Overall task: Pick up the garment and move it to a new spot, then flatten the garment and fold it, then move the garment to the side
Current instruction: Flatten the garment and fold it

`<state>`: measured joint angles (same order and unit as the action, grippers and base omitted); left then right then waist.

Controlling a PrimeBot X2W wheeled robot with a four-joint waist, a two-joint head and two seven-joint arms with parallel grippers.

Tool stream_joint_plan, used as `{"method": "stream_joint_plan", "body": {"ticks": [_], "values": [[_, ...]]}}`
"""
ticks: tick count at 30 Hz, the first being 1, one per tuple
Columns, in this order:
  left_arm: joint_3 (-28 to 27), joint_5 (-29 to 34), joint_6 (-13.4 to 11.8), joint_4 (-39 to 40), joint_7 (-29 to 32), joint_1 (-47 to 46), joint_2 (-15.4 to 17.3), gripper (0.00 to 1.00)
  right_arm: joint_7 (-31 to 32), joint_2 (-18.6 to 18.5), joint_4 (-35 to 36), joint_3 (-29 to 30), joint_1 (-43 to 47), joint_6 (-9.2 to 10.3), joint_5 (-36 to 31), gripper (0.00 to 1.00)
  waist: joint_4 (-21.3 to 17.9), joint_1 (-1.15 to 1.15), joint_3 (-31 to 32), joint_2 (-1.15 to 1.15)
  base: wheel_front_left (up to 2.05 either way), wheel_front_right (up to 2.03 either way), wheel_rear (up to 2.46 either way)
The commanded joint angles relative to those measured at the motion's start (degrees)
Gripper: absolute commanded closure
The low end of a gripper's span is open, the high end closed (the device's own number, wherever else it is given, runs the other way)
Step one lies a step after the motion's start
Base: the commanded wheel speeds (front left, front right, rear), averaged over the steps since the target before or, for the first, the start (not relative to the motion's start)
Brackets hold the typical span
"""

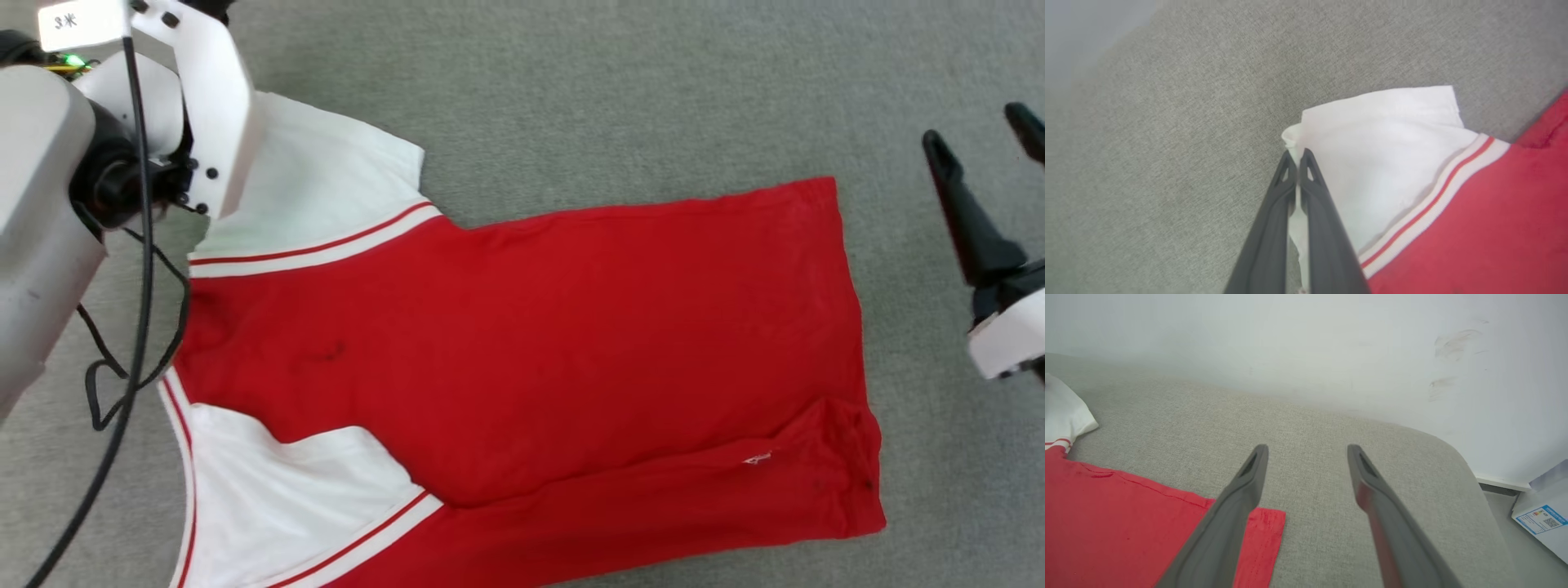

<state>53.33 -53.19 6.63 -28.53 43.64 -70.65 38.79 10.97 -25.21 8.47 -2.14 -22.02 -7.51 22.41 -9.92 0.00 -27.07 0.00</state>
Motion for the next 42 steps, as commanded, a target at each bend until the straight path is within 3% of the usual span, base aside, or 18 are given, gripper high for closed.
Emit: {"method": "stream_joint_plan", "body": {"ticks": [1,6,7,13,22,32,33,34,35,42], "values": [[0.01,0.01,0.22,0.41,-0.57,0.84,-0.11,1.0,1.43,-0.92,-0.04,-0.26,-1.18,0.06,0.65,0.0,1.21,0.0,1.17,0.0,0.0,0.0,0.0],[0.3,-0.45,0.41,2.61,-3.24,2.28,-0.47,1.0,14.96,-8.97,-2.15,-5.85,-5.13,0.06,5.26,0.0,2.81,0.0,2.34,0.0,0.0,0.0,0.0],[0.62,-0.2,0.44,3.74,-4.01,2.7,-0.24,1.0,23.42,-12.3,-3.88,-10.19,-7.98,0.06,8.48,0.0,3.36,0.0,2.56,0.0,0.0,0.0,0.0],[1.01,0.14,0.54,5.79,-4.99,1.86,-0.95,1.0,35.66,-15.61,-8.46,-18.51,-14.33,0.06,12.36,0.0,4.74,0.0,1.7,0.0,0.0,0.0,0.0],[1.63,1.09,0.68,7.73,-6.1,-0.49,-1.84,1.0,38.02,-13.05,-19.51,-26.73,-22.19,0.06,12.28,0.0,6.66,0.0,-0.86,0.0,0.0,0.0,0.0],[2.63,1.45,0.72,7.73,-7.74,-1.55,-1.84,1.0,35.55,-12.06,-28.49,-37.3,-22.0,0.03,16.25,0.0,7.56,0.0,-2.42,0.0,0.0,0.0,0.0],[2.73,1.33,0.73,7.58,-7.93,-1.45,-1.76,1.0,34.56,-12.07,-29.01,-37.66,-22.26,0.03,16.25,0.45,7.51,0.0,-2.35,0.0,0.0,0.0,0.0],[2.81,1.21,0.75,7.44,-8.11,-1.31,-1.67,1.0,33.3,-12.15,-29.45,-37.89,-22.69,0.04,15.95,0.78,7.43,0.0,-2.22,0.0,0.0,0.0,0.0],[2.9,1.1,0.76,7.25,-8.25,-1.14,-1.53,1.0,32.12,-12.17,-29.93,-38.02,-23.09,0.05,15.95,1.0,7.34,0.0,-1.99,0.0,0.0,0.0,0.0],[3.24,0.02,0.76,6.84,-10.69,1.1,-0.57,1.0,22.25,-12.2,-31.73,-35.88,-24.43,0.08,17.42,1.0,7.08,0.0,1.54,0.0,0.0,0.0,0.0]]}}
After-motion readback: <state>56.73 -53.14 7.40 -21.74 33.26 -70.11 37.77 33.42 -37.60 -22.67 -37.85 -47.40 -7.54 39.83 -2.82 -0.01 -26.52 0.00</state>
